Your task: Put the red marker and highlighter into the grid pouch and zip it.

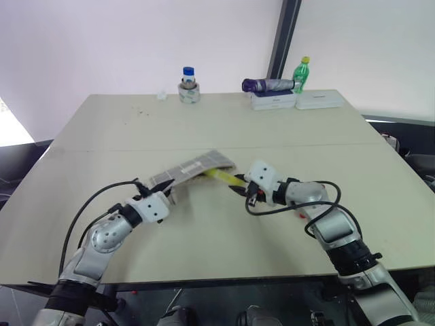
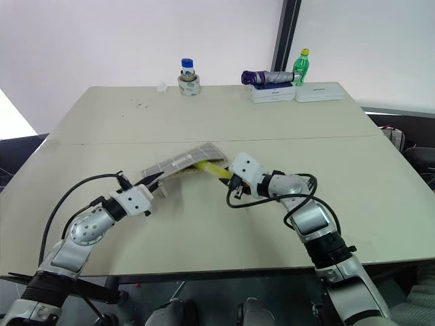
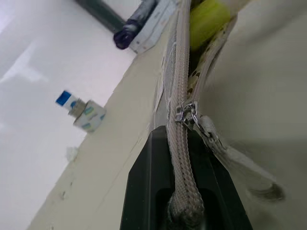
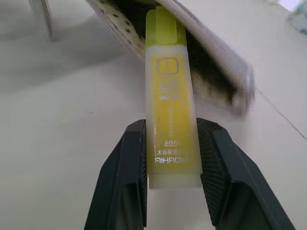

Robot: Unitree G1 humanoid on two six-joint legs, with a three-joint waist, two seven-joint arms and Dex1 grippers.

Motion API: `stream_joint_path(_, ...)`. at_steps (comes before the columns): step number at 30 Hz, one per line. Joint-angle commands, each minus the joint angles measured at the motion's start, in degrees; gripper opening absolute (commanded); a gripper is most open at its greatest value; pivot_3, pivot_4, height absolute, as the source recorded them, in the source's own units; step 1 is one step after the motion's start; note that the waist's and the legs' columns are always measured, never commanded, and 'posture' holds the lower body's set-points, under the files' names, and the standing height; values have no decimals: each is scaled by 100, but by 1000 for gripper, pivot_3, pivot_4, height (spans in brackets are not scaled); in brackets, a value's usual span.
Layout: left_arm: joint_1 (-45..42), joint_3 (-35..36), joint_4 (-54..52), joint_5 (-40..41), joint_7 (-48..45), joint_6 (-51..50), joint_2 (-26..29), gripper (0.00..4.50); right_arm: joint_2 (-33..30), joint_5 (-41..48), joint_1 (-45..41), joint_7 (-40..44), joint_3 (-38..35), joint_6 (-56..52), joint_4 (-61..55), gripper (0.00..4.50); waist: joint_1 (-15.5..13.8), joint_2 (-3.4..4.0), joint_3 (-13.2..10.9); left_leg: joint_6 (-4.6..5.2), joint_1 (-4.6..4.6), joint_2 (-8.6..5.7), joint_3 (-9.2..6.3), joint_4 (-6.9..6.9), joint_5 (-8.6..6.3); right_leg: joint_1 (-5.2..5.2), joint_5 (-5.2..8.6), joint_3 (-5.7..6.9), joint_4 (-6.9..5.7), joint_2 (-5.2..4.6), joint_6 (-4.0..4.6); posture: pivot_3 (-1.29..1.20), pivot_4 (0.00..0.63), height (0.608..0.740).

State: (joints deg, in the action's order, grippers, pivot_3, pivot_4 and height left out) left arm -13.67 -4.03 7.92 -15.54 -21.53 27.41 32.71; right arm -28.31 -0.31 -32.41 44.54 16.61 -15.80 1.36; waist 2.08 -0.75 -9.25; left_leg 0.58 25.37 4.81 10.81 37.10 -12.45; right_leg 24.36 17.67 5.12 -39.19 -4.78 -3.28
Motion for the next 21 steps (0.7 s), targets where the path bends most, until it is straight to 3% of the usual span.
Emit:
stream_joint_path(1,-171,-153,-190,-132,-106,231,116,0,-42,-419,-260,65,267,320,-37,909,4,0,0,0,0,0,1,0,0,0,0,0,0,0,0,0,150,738)
stream_joint_path(5,-267,-370,-186,-128,-354,344,177,0,95,-648,-550,97,447,364,12,909,15,0,0,-2,0,1,1,0,1,2,0,0,-4,2,0,0,150,738)
stream_joint_path(11,-358,-466,-272,293,-778,226,86,0,-11,-1586,-790,16,1065,1703,317,909,18,0,0,-3,0,1,5,1,2,2,1,0,-3,2,-1,0,150,738)
stream_joint_path(18,-279,-321,-481,857,-1124,-4,37,0,-31,-1858,-891,15,1011,2456,860,909,16,0,0,-4,0,2,6,6,3,2,1,0,-5,2,-1,0,150,738)
stream_joint_path(19,-282,-301,-481,856,-1125,-32,48,0,-34,-1828,-882,40,968,2495,891,1930,17,0,0,-4,0,1,6,6,3,1,1,0,-5,2,-1,0,150,738)
stream_joint_path(21,-303,-242,-448,844,-1061,-97,38,0,-8,-1758,-856,28,845,2489,890,2907,19,0,0,-5,-1,2,6,6,4,1,1,-1,-6,3,-1,0,150,738)
